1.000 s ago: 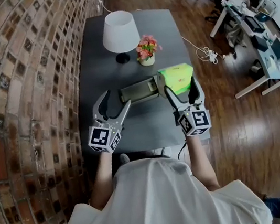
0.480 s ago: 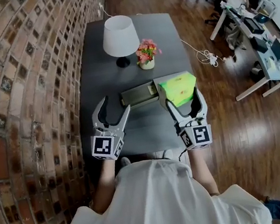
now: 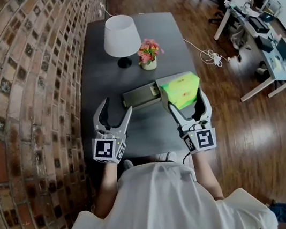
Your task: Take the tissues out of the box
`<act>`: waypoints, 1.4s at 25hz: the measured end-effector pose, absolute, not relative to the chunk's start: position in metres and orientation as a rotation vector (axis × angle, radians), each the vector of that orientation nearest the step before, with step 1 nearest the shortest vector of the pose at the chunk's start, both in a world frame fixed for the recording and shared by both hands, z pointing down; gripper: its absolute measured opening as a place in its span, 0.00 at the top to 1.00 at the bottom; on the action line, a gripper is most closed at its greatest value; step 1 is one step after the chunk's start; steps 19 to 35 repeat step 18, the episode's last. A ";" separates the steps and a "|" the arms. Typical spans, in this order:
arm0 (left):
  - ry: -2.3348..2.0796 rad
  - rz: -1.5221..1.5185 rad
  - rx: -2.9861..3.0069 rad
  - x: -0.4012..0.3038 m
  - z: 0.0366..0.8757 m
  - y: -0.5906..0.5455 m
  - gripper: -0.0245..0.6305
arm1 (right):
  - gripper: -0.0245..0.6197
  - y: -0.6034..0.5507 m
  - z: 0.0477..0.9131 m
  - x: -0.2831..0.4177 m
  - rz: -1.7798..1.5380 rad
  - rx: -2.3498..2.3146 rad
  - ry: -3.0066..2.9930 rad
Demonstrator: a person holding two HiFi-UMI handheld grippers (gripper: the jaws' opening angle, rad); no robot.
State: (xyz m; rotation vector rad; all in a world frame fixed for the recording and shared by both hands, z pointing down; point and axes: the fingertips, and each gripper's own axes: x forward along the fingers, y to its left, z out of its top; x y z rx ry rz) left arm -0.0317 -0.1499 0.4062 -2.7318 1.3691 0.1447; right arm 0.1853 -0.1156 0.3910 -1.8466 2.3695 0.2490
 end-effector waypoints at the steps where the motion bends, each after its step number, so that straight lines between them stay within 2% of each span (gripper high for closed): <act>1: 1.366 0.141 -2.732 -0.031 0.406 -0.150 0.48 | 0.20 -0.115 0.390 0.185 0.253 -1.845 2.373; 35: 1.353 0.139 -2.714 -0.023 0.404 -0.152 0.48 | 0.20 -0.115 0.388 0.185 0.276 -1.859 2.367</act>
